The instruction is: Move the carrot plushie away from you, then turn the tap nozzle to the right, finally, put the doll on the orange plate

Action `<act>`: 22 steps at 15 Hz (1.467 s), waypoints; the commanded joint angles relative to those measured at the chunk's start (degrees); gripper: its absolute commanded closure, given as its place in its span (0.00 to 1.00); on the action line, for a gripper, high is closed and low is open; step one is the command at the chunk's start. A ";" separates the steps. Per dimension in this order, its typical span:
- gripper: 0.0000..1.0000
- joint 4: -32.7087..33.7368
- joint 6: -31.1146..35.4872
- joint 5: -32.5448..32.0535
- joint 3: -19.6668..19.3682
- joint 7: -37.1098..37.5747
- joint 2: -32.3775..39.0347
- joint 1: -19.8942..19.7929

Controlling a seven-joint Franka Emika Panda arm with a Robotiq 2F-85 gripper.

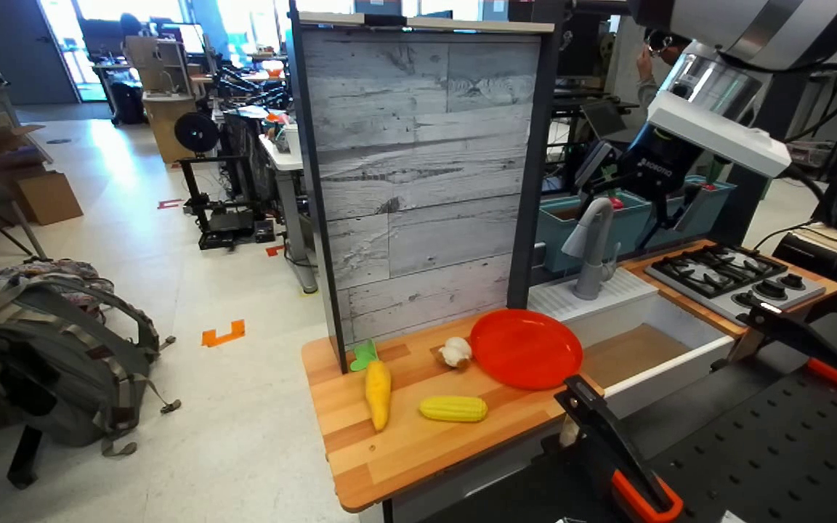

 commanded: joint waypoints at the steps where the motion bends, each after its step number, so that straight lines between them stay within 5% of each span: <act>1: 0.00 0.24 -0.39 0.69 -1.27 -0.39 -0.01 1.25; 19: 0.00 4.14 0.35 6.16 0.13 3.38 2.43 -3.29; 22: 0.00 6.61 -0.86 6.65 -3.08 6.48 3.98 -0.96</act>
